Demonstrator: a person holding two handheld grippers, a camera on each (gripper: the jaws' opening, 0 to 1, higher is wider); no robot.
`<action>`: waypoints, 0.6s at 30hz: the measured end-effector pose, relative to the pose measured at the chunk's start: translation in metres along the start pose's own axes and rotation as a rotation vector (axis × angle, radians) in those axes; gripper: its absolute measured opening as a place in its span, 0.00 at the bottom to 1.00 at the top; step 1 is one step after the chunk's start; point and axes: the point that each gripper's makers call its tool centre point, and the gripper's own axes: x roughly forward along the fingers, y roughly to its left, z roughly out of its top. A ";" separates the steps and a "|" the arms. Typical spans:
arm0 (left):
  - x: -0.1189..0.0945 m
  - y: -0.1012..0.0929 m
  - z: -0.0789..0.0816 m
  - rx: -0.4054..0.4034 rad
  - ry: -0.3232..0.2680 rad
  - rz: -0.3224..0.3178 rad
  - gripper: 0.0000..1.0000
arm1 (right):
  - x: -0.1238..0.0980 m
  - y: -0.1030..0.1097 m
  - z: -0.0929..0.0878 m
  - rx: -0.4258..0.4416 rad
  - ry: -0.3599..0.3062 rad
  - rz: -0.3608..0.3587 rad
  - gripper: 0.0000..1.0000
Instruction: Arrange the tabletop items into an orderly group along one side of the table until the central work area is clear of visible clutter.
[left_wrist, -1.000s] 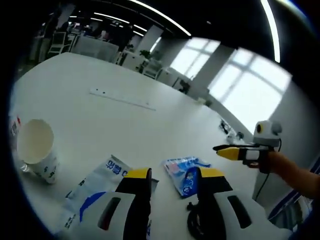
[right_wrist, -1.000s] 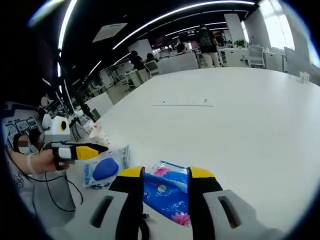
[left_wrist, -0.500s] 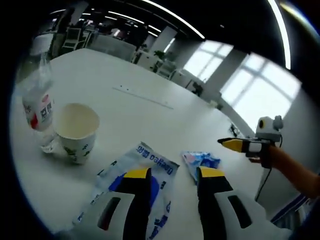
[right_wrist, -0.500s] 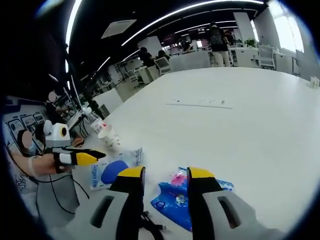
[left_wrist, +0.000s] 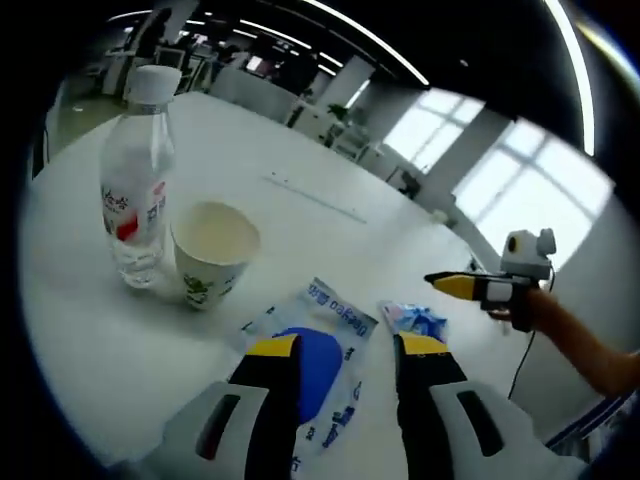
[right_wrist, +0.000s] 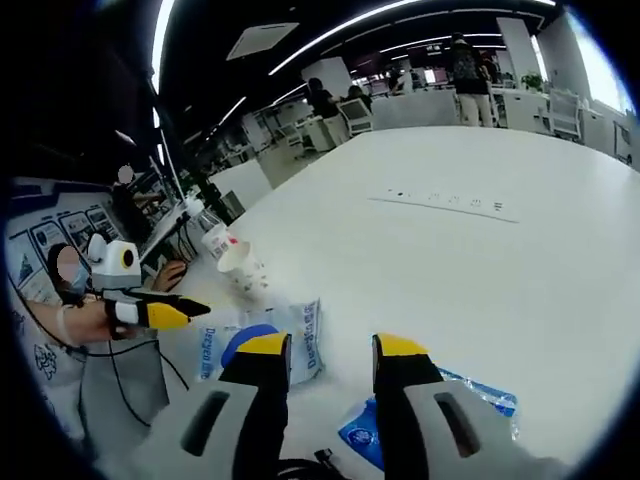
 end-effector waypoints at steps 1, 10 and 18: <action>-0.002 0.000 -0.002 -0.003 0.006 -0.002 0.33 | 0.003 0.004 -0.002 0.000 0.011 0.010 0.30; -0.021 0.023 -0.021 -0.054 0.063 0.049 0.32 | 0.023 0.020 -0.014 -0.066 0.099 0.053 0.30; -0.035 0.033 -0.027 -0.080 0.112 0.076 0.32 | 0.036 0.027 -0.019 -0.112 0.166 0.084 0.30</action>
